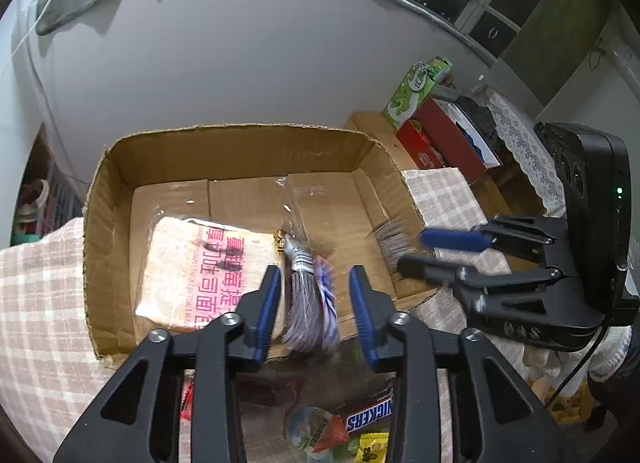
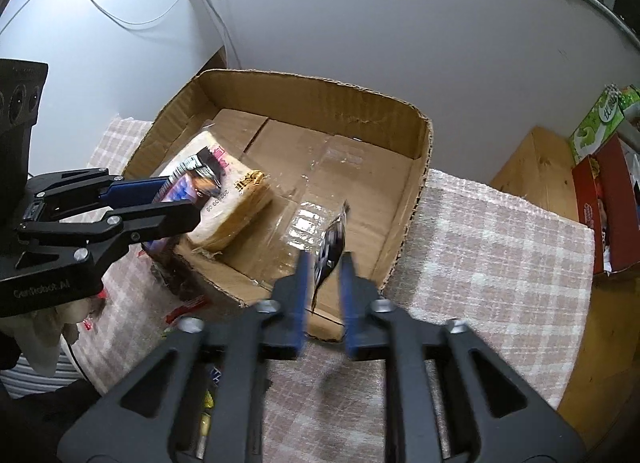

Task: Organize snacks
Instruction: 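Grasp the brown wrapped pastry with the left tool while the right tool grasps the yellow ball candy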

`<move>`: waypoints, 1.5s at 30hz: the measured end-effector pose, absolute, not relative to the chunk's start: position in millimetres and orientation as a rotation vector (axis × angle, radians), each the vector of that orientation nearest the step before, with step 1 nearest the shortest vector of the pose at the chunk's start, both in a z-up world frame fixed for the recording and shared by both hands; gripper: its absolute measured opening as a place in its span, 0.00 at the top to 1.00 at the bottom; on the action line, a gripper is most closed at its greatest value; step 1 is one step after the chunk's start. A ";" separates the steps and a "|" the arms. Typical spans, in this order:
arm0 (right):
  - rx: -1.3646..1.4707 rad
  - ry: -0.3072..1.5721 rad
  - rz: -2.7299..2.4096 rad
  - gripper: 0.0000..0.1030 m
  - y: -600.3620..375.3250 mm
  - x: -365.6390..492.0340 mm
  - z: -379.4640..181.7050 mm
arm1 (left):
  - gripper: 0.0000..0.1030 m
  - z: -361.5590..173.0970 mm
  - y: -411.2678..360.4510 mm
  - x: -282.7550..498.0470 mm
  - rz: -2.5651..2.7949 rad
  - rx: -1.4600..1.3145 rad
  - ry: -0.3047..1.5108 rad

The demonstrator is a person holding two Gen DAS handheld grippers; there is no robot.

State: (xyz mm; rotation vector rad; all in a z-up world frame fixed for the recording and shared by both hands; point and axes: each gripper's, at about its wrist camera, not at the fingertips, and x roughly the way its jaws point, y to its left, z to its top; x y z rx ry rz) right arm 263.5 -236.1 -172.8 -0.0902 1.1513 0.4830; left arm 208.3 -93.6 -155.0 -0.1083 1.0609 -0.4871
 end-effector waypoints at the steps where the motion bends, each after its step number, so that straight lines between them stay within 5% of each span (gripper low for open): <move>1: -0.088 1.138 0.481 0.41 -236.7 262.5 -170.6 | 0.56 -154.5 -93.4 209.0 -0.482 -0.110 1.060; 27: -0.058 1.078 0.520 0.40 -236.0 200.5 -135.4 | 0.56 -128.2 -35.2 170.2 -0.400 -0.193 0.993; 45: -0.061 1.179 0.537 0.40 -226.4 96.2 -177.4 | 0.56 -171.8 66.4 65.3 -0.198 -0.266 1.094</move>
